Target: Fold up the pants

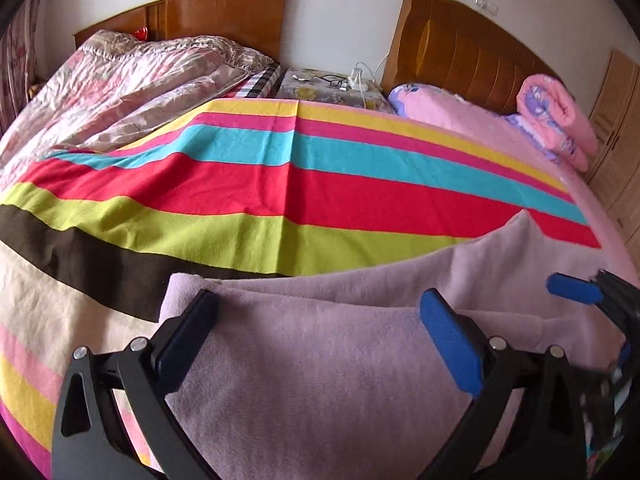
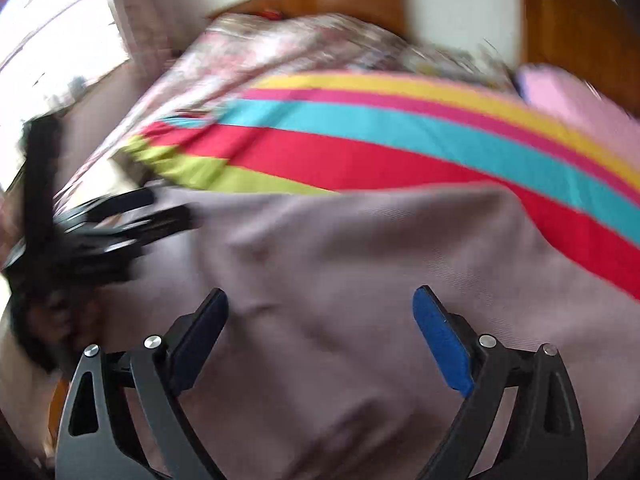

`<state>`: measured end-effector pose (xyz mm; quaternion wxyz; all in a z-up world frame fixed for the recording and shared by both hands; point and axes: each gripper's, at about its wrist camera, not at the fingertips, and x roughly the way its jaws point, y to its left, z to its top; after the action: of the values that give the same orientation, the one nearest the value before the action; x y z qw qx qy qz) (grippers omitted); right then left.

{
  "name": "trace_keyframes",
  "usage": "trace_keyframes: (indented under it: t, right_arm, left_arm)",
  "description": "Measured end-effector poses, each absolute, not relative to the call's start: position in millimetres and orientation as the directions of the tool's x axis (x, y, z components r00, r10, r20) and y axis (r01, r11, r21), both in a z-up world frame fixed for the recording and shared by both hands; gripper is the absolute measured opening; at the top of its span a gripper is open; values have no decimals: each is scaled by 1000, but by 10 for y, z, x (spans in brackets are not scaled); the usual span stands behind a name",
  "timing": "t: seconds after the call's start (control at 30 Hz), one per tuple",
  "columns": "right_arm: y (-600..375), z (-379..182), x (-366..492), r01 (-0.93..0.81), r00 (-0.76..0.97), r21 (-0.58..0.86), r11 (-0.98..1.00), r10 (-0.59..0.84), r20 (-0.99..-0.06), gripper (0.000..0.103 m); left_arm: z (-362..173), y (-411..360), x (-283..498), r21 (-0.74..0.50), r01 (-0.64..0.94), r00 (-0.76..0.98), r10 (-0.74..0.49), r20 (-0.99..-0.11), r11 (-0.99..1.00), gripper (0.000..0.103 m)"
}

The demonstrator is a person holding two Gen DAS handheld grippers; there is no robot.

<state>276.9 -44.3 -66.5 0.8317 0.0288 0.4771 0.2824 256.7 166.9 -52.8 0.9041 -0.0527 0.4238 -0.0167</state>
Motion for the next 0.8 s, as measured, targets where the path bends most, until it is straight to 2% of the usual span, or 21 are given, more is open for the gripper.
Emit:
trace_keyframes:
  t: [0.07,0.2,0.3,0.43,0.57,0.67,0.73,0.8]
  right_arm:
    - [-571,-608,2794,-393,387,340,854,489,-782,92]
    - [-962,-370,2645,-359,505,256,897,417,-756,92]
    - [-1400,-410,2584,-264,548,116,957,248,-799,92]
    - [-2053,-671,2490,-103,520,-20,994,37,-853,92]
    - [-2422,-547,2116,-31,595,52,998,60,-801,92]
    - [-2364,-514,1822,-71,612,-38,997,13,-791,93]
    - [-2392,-653,1714,-80,570,-143,987,-72,-818,93]
    - [-2532,-673,1628,-61,583,-83,995,-32,-812,93]
  left_arm:
    - [-520,1676,2576,-96,-16,635,-64,-770,995,102]
    - [-529,1697,2585,-84,-20,632,-52,-773,996,102]
    - [-546,1661,2600,-54,-22,625,-28,-780,998,102]
    - [-564,1625,2621,-20,-23,618,-1,-786,1000,102]
    - [-573,1588,2628,17,-26,613,29,-789,1000,102]
    - [-577,1578,2630,27,-29,613,39,-789,999,102]
    - [-579,1571,2634,32,-30,612,43,-790,999,102]
    - [-581,1572,2633,34,-30,612,45,-790,999,102]
